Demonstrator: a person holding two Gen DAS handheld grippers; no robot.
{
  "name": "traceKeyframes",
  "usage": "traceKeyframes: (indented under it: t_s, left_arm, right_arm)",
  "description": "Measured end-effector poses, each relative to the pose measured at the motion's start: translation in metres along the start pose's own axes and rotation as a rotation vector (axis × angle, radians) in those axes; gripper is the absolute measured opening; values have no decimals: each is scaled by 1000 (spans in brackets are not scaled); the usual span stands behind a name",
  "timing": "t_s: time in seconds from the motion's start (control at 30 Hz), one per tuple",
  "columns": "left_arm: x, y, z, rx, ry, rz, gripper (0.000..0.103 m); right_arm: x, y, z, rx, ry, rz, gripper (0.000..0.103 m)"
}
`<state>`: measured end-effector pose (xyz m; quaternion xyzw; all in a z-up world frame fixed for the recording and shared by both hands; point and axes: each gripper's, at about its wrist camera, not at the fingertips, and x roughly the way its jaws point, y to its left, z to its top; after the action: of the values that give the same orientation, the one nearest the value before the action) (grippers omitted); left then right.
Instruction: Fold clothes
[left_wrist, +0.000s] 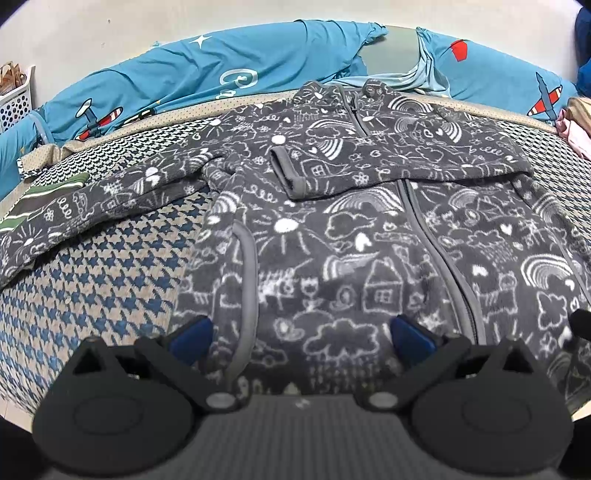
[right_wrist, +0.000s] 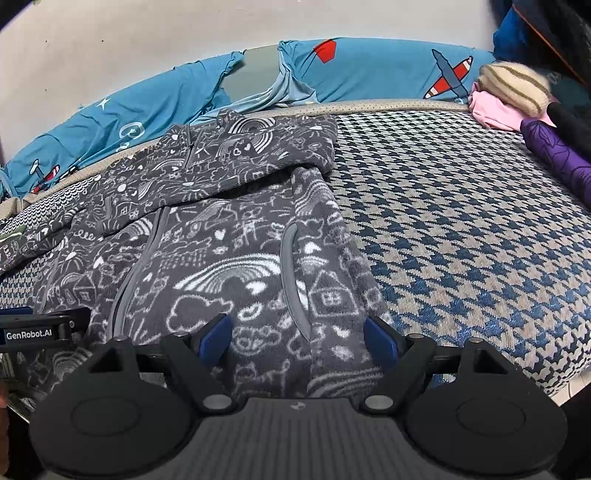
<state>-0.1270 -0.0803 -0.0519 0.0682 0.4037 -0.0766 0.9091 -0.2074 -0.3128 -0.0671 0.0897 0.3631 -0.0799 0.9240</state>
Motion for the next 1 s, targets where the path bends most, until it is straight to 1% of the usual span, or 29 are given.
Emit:
traceKeyframes:
  t_s: [0.43, 0.6, 0.73, 1.0]
  left_arm:
    - [-2, 1, -2, -5, 4, -5, 103]
    - [-4, 0, -1, -6, -2, -1, 103]
    - [-8, 1, 3, -30, -25, -23, 103]
    - [-13, -10, 7, -30, -48, -78, 103]
  right_arm:
    - [-2, -1, -2, -4, 7, 1, 78]
    - [-9, -1, -5, 2, 9, 3, 78]
    - [-18, -4, -7, 22, 1, -2, 78]
    - [-24, -13, -7, 56, 9, -66, 79]
